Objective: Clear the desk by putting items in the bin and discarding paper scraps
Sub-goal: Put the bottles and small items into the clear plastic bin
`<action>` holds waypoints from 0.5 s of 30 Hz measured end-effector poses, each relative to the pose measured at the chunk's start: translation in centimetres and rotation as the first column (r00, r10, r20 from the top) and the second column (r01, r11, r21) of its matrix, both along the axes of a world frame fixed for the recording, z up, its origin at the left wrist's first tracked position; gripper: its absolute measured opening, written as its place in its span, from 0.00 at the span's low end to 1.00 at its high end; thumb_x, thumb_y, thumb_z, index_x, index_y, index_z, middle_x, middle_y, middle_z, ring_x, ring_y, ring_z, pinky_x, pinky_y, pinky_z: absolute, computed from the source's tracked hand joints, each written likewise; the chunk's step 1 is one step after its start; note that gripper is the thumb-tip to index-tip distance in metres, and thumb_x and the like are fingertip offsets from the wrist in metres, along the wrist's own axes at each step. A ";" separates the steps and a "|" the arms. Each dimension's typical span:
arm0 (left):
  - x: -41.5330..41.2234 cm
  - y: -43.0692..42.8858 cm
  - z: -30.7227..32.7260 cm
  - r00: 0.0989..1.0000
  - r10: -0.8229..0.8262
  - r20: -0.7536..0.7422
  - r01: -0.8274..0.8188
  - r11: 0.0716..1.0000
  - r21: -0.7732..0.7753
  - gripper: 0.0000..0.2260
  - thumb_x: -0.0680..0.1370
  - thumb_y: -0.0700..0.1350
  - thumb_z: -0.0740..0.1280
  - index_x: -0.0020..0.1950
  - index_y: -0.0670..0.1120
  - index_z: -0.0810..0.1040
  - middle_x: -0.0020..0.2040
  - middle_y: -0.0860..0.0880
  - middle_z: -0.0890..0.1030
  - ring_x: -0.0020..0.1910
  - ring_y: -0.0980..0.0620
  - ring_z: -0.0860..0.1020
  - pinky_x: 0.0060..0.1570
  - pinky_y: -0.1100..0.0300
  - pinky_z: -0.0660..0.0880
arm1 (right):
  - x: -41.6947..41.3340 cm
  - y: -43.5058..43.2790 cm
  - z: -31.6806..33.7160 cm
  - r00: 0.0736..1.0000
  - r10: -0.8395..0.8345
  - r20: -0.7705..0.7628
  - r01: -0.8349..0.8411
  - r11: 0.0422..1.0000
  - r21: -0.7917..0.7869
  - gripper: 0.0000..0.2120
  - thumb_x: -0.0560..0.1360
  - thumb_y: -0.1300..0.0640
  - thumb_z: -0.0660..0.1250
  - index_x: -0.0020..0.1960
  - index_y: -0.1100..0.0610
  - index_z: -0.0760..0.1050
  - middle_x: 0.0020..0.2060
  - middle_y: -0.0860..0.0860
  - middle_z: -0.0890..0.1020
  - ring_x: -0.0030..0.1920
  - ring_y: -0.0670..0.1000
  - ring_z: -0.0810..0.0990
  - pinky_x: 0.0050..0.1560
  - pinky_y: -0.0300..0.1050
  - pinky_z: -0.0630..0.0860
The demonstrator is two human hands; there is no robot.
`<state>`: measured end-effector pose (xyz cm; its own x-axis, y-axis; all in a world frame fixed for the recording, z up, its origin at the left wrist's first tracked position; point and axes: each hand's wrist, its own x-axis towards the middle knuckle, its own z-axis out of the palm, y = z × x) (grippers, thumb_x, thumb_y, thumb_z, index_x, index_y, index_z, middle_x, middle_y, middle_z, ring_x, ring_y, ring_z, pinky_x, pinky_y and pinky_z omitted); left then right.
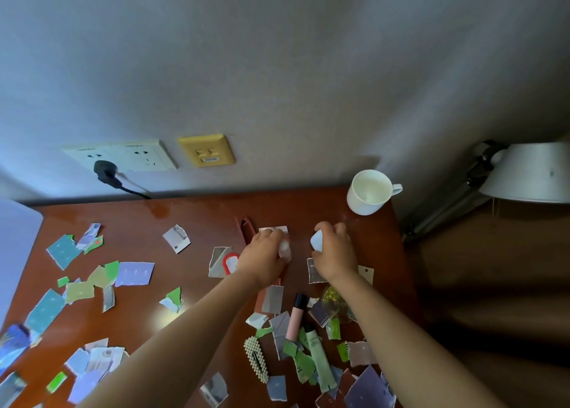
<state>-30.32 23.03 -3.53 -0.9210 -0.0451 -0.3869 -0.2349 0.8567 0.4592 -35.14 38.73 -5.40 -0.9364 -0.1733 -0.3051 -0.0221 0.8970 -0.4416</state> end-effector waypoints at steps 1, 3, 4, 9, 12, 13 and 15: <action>0.0 0.0 0.3 0.999 0.045 -0.009 -0.044 0.998 0.049 0.15 0.76 0.47 0.67 0.61 0.48 0.71 0.60 0.48 0.74 0.59 0.48 0.72 0.54 0.54 0.72 | 0.1 -0.2 0.2 0.999 -0.041 0.013 0.041 0.997 -0.065 0.23 0.73 0.61 0.70 0.65 0.52 0.69 0.61 0.53 0.69 0.61 0.55 0.71 0.56 0.46 0.73; 0.3 0.1 1.1 0.984 0.179 -0.001 -0.174 0.962 0.212 0.14 0.76 0.47 0.68 0.59 0.48 0.70 0.54 0.49 0.75 0.50 0.51 0.75 0.46 0.60 0.73 | 0.5 -0.5 1.0 0.984 -0.156 0.091 0.175 0.948 -0.267 0.22 0.73 0.62 0.71 0.65 0.53 0.69 0.60 0.54 0.72 0.59 0.55 0.72 0.53 0.45 0.73; 0.5 0.1 1.6 0.970 0.245 0.009 -0.236 0.923 0.305 0.13 0.76 0.45 0.68 0.57 0.47 0.69 0.50 0.50 0.75 0.46 0.54 0.75 0.42 0.64 0.72 | 0.7 -0.7 1.7 0.964 -0.208 0.167 0.258 0.886 -0.385 0.22 0.73 0.63 0.70 0.64 0.54 0.68 0.59 0.54 0.72 0.57 0.54 0.74 0.50 0.43 0.73; 2.5 -0.9 4.7 0.883 0.468 -0.036 -0.359 0.722 0.592 0.08 0.75 0.37 0.69 0.50 0.36 0.72 0.41 0.51 0.79 0.45 0.52 0.81 0.40 0.69 0.74 | 3.6 -2.1 6.5 0.845 -0.210 0.492 0.527 0.488 -0.696 0.18 0.77 0.65 0.65 0.64 0.53 0.67 0.53 0.55 0.76 0.44 0.51 0.81 0.37 0.39 0.79; 4.9 -1.7 8.4 0.787 0.617 0.029 -0.446 0.535 0.717 0.10 0.79 0.39 0.65 0.55 0.41 0.66 0.45 0.47 0.77 0.40 0.55 0.80 0.35 0.67 0.76 | 5.8 -3.8 9.5 0.855 -0.148 0.498 0.510 0.417 -0.752 0.15 0.79 0.64 0.62 0.63 0.52 0.68 0.56 0.56 0.76 0.48 0.54 0.82 0.38 0.43 0.78; 5.8 -2.2 9.7 0.762 0.646 0.047 -0.455 0.481 0.750 0.12 0.80 0.40 0.63 0.59 0.42 0.63 0.48 0.45 0.76 0.40 0.55 0.80 0.33 0.67 0.77 | 6.6 -4.6 10.5 0.862 -0.126 0.491 0.497 0.402 -0.769 0.15 0.79 0.64 0.61 0.63 0.52 0.69 0.55 0.55 0.76 0.47 0.54 0.82 0.38 0.43 0.77; 7.6 -3.7 11.5 0.725 0.686 0.059 -0.446 0.402 0.799 0.13 0.81 0.42 0.61 0.61 0.45 0.59 0.50 0.41 0.76 0.38 0.51 0.81 0.33 0.63 0.79 | 8.0 -6.7 12.3 0.874 -0.091 0.478 0.475 0.370 -0.799 0.15 0.80 0.65 0.61 0.64 0.53 0.68 0.52 0.55 0.76 0.42 0.52 0.81 0.37 0.43 0.75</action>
